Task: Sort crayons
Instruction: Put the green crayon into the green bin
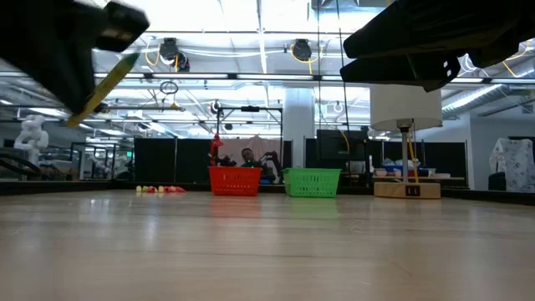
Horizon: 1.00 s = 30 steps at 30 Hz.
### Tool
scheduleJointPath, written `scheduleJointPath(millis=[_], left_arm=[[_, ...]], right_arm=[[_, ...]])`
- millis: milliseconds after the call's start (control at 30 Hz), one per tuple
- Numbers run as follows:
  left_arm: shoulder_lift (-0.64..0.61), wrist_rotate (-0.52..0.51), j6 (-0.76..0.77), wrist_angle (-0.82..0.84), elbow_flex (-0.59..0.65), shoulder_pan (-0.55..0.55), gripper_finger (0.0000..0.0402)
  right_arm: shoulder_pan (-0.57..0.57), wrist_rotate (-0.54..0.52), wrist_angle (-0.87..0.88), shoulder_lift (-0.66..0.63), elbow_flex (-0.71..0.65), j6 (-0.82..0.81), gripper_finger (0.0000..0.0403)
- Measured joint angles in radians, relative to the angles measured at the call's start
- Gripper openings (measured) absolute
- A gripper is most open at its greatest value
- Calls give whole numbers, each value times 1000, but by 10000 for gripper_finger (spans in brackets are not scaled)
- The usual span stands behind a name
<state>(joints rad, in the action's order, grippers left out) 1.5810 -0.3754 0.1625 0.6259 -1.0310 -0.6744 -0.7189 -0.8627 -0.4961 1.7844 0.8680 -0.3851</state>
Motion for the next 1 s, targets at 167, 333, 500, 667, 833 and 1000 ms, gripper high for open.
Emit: scheduleJointPath(millis=[167, 333, 500, 667, 833, 1000], left_arm=[[0, -44, -75, -139, -11, 13, 10], [0, -75, -92, -277, -11, 32, 10], [0, -86, -90, -441, -11, 54, 10], [-1, -86, -90, -582, -11, 66, 10], [-1, -87, -38, -655, -11, 75, 10], [-1, -87, -13, -654, -11, 80, 10]], right_arm=[[0, 0, 0, 0, 0, 0, 215], [5, 0, -1, 0, 0, 0, 215], [9, 0, -7, 0, 0, 0, 215], [11, -2, -9, 0, 0, 0, 215], [11, -3, -9, 0, 0, 0, 215], [11, -5, -31, 0, 0, 8, 215]])
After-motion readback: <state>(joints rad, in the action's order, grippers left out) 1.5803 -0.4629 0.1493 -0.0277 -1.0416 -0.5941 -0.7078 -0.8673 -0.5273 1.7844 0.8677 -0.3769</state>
